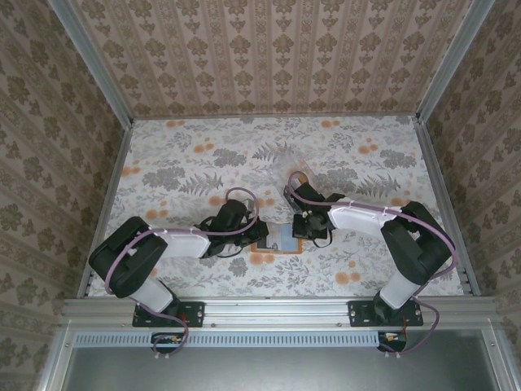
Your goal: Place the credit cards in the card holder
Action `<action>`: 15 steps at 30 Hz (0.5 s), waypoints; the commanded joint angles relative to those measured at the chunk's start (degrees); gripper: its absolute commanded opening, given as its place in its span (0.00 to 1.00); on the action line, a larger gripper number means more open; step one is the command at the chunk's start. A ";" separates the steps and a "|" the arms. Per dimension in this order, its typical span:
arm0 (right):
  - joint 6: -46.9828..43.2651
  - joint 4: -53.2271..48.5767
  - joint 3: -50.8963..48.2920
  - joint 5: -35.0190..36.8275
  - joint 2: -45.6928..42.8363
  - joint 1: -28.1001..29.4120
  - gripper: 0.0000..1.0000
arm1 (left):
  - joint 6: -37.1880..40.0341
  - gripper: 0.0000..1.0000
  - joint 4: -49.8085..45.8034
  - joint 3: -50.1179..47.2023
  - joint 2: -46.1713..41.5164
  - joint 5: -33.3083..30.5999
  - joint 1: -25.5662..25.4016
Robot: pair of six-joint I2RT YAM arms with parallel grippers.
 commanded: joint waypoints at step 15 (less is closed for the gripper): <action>1.67 0.94 -3.46 0.71 3.15 0.25 0.08 | 1.15 0.03 0.43 -1.64 0.14 3.14 3.57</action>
